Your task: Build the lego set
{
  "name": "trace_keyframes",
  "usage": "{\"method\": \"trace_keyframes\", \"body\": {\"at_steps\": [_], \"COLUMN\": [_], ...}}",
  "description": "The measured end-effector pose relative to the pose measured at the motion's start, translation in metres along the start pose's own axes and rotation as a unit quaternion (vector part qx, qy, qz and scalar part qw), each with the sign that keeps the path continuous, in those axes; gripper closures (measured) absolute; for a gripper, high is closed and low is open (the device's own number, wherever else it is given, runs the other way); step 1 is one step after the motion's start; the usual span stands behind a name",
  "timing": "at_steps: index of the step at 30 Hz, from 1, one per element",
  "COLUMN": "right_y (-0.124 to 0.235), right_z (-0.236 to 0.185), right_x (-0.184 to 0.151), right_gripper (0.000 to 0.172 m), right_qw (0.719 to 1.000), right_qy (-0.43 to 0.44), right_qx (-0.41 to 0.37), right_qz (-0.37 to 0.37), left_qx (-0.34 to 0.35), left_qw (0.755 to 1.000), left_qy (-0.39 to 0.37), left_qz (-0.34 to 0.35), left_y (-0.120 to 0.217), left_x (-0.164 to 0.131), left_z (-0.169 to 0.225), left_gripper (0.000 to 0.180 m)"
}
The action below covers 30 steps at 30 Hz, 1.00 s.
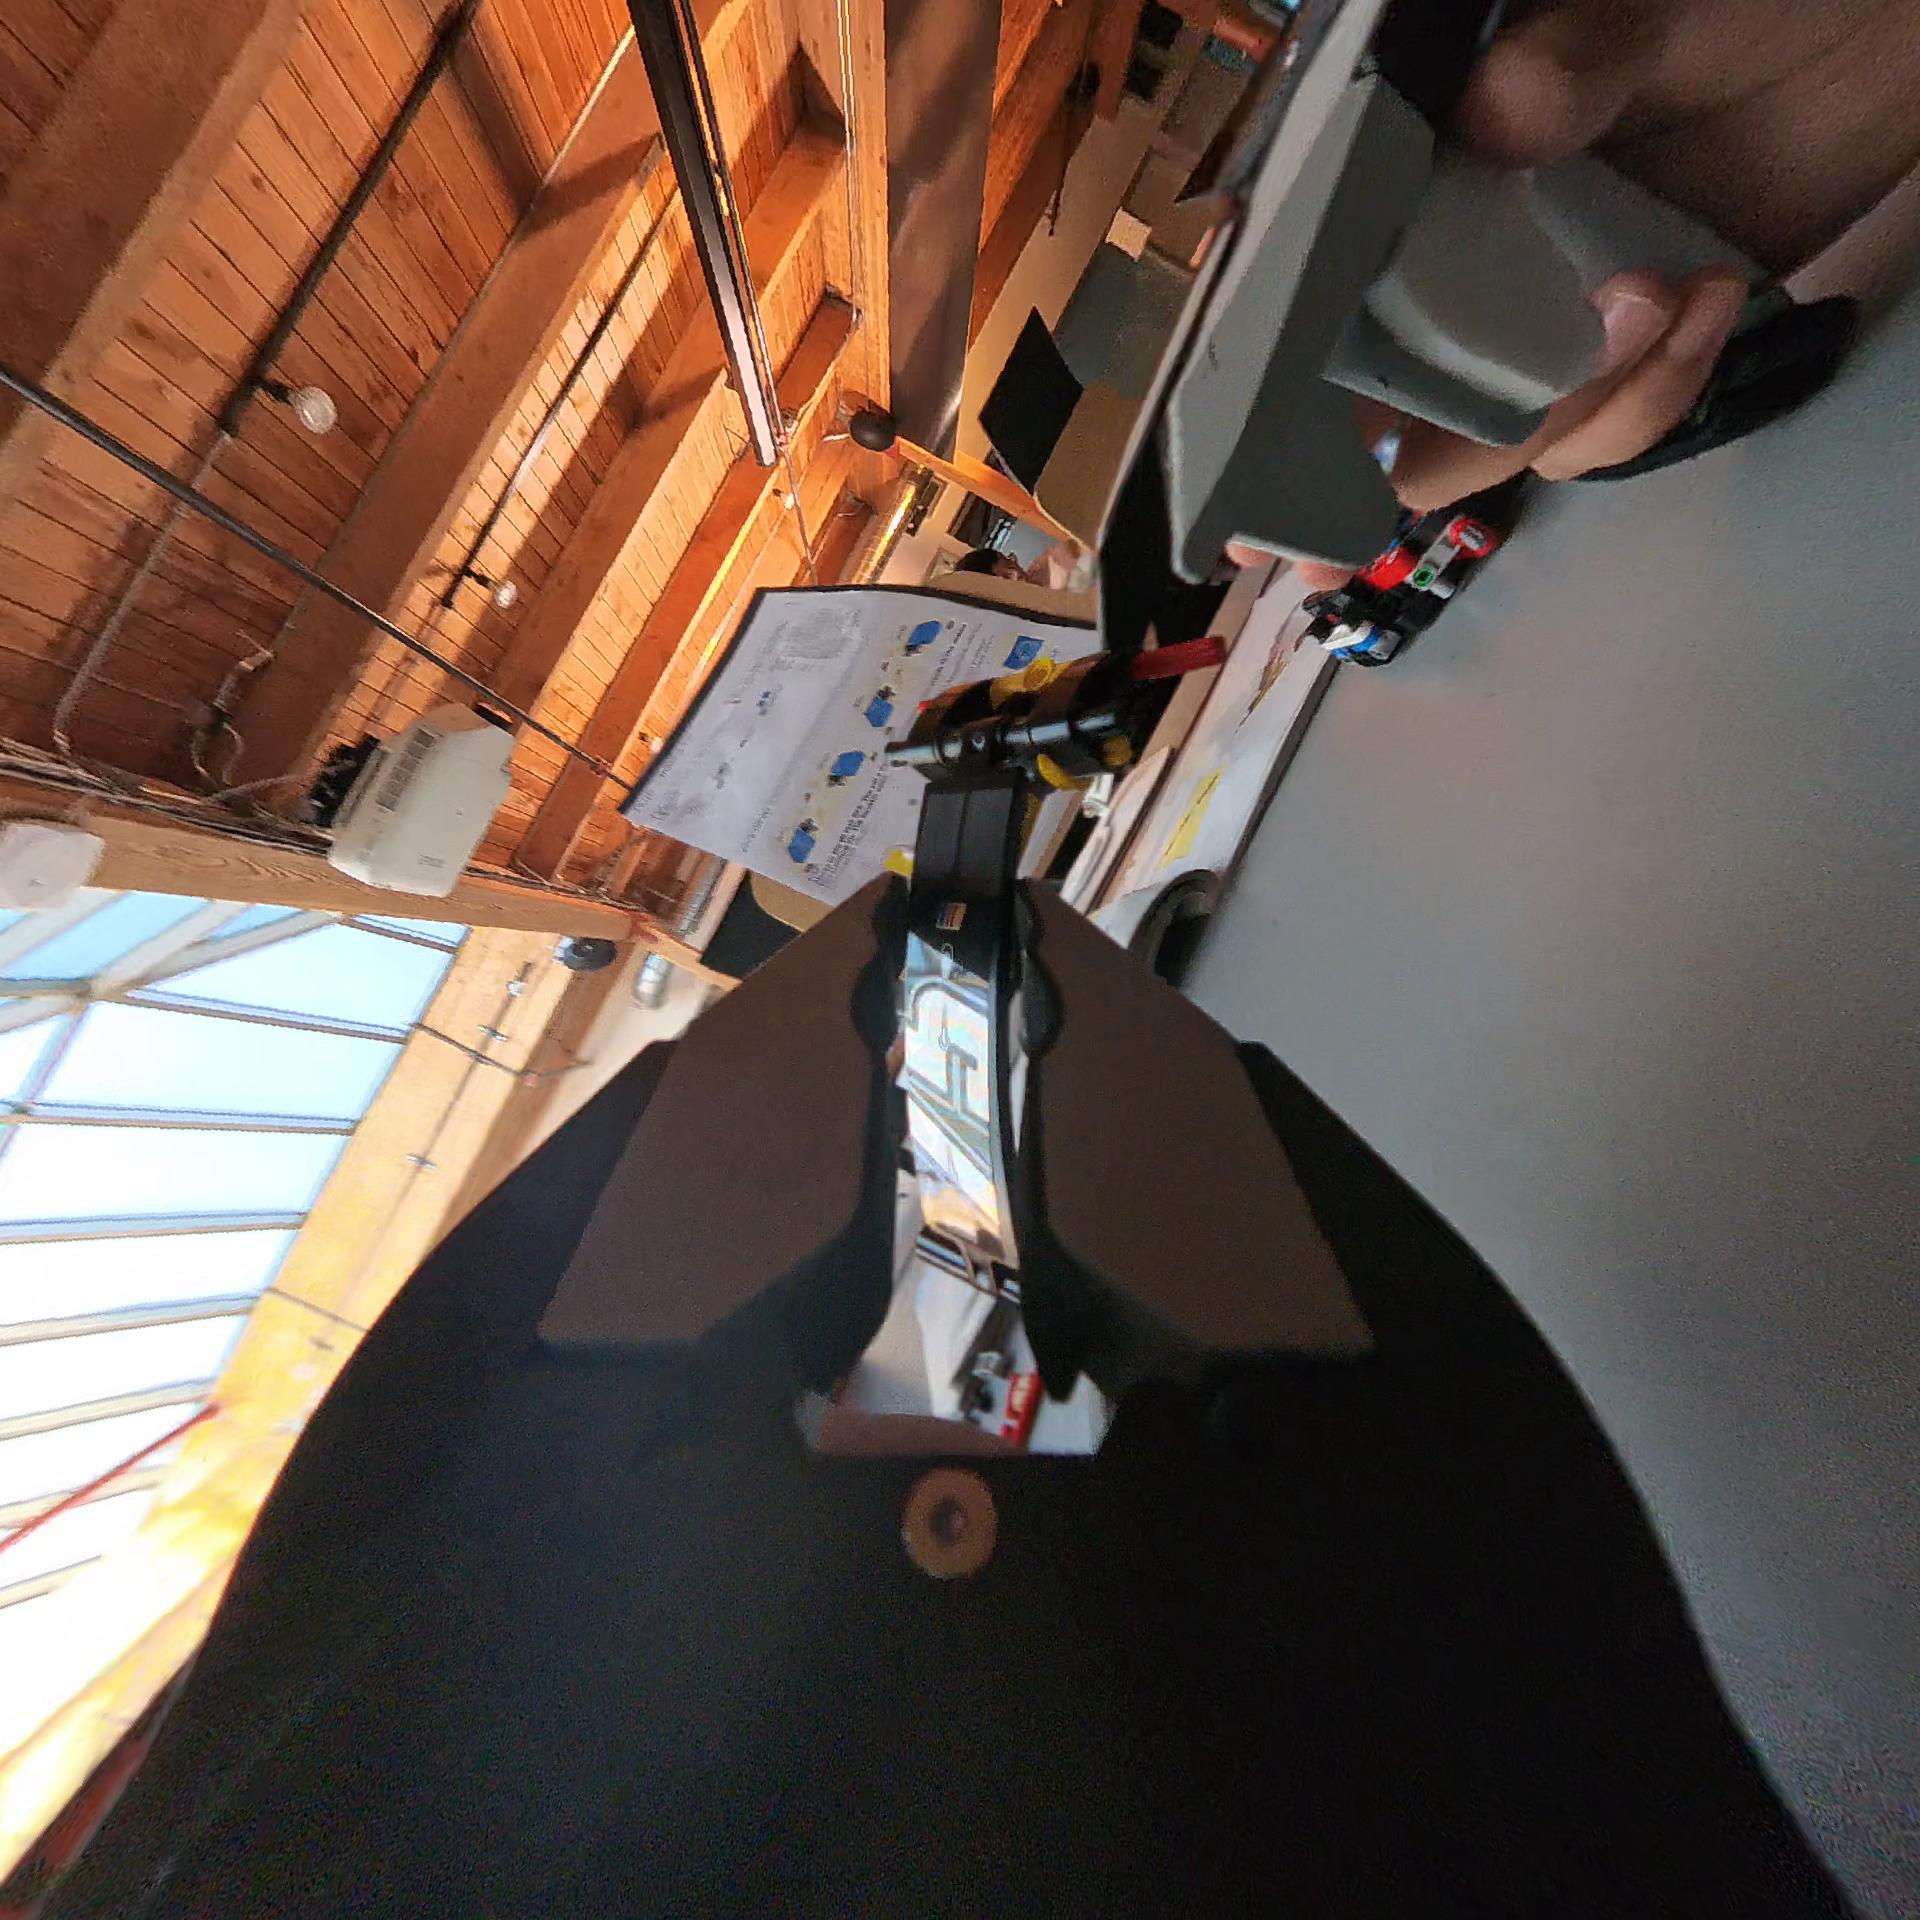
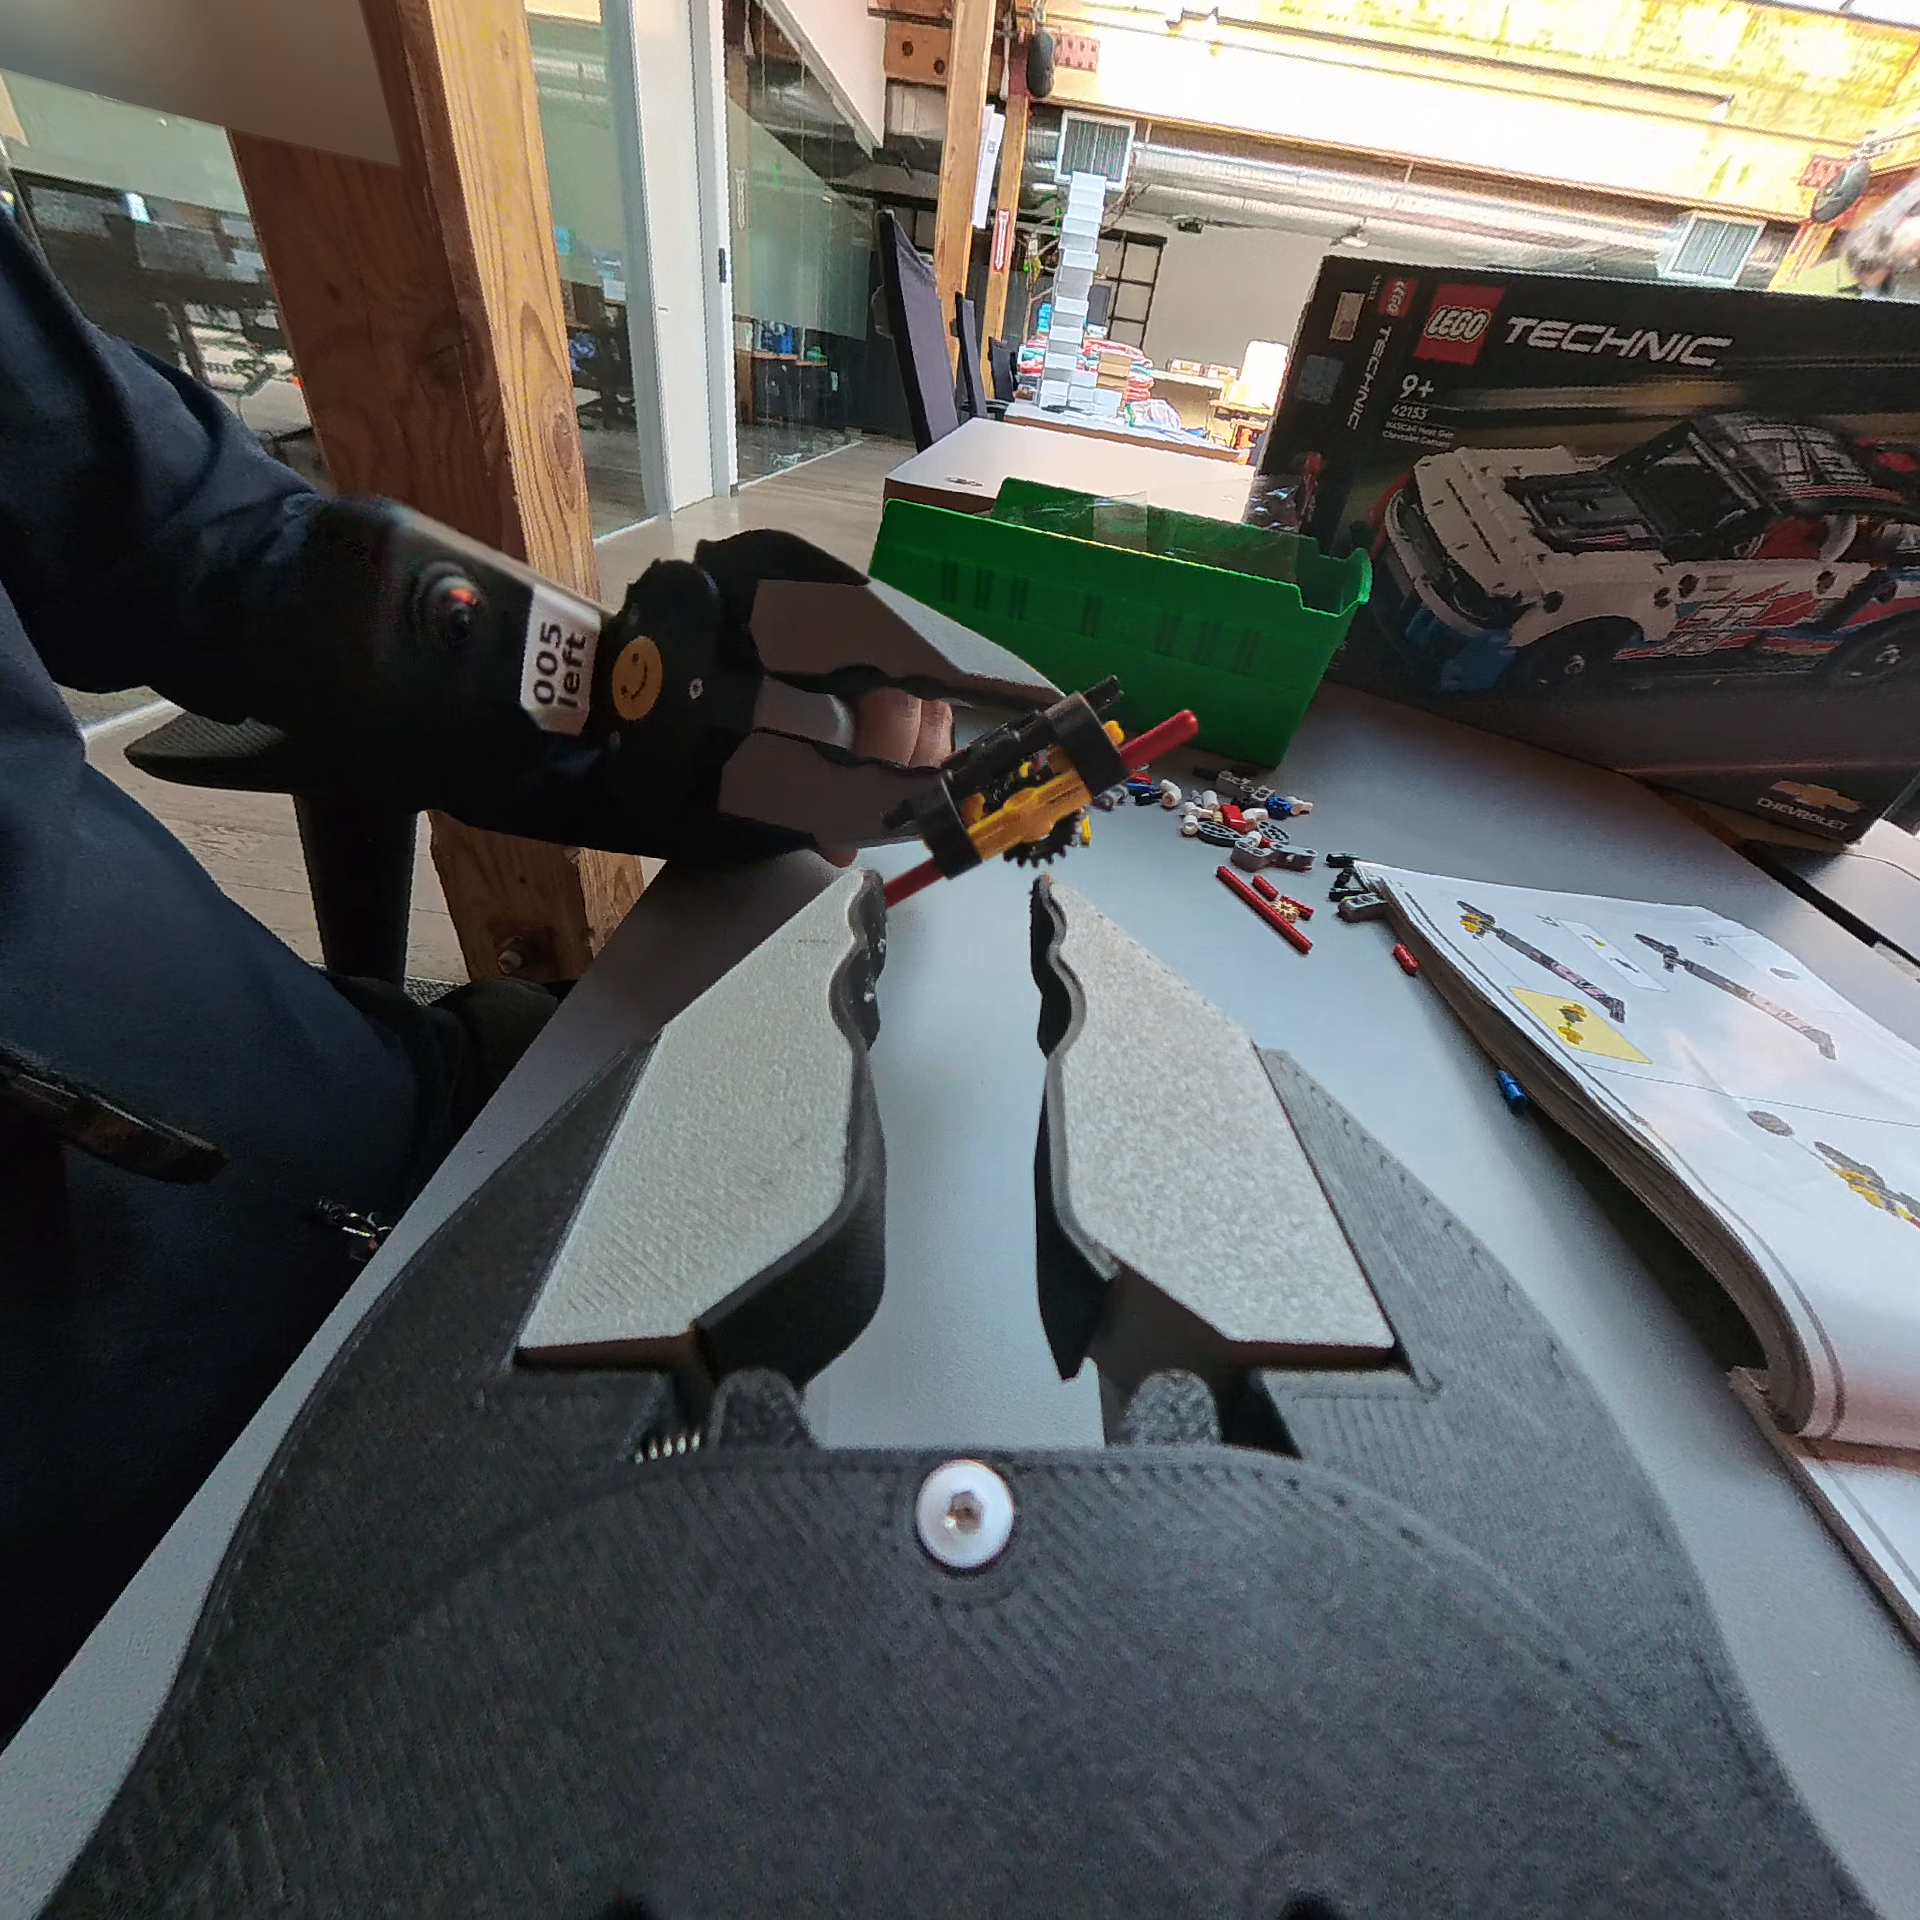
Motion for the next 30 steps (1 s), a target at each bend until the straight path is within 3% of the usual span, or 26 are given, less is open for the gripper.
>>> {"method": "trace_keyframes", "body": {"at_steps": [6,30], "right_y": [0.0,0.0], "right_z": [0.0,0.001], "right_x": [0.0,-0.001], "right_gripper": [0.146,0.149], "right_qw": [1.0,1.0], "right_qy": [-0.002,-0.003], "right_qx": [-0.001,-0.001], "right_qz": [0.0,-0.001], "left_qx": [-0.026,-0.026], "left_qw": [0.994,0.992], "left_qy": [0.108,0.117], "left_qz": [-0.014,-0.038], "left_y": [-0.001,-0.005], "left_x": [-0.009,-0.014], "left_z": [-0.011,-0.011], "left_gripper": [0.164,0.164]}}
Point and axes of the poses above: each gripper's, where its closed fingertips meet, y back along the fingers, x out of its top, z = x × y across the jaws, the point moved 9 cm from there along y, back along the fingers, and after that the axes turned 11 degrees about y, right-handed, at the moved point
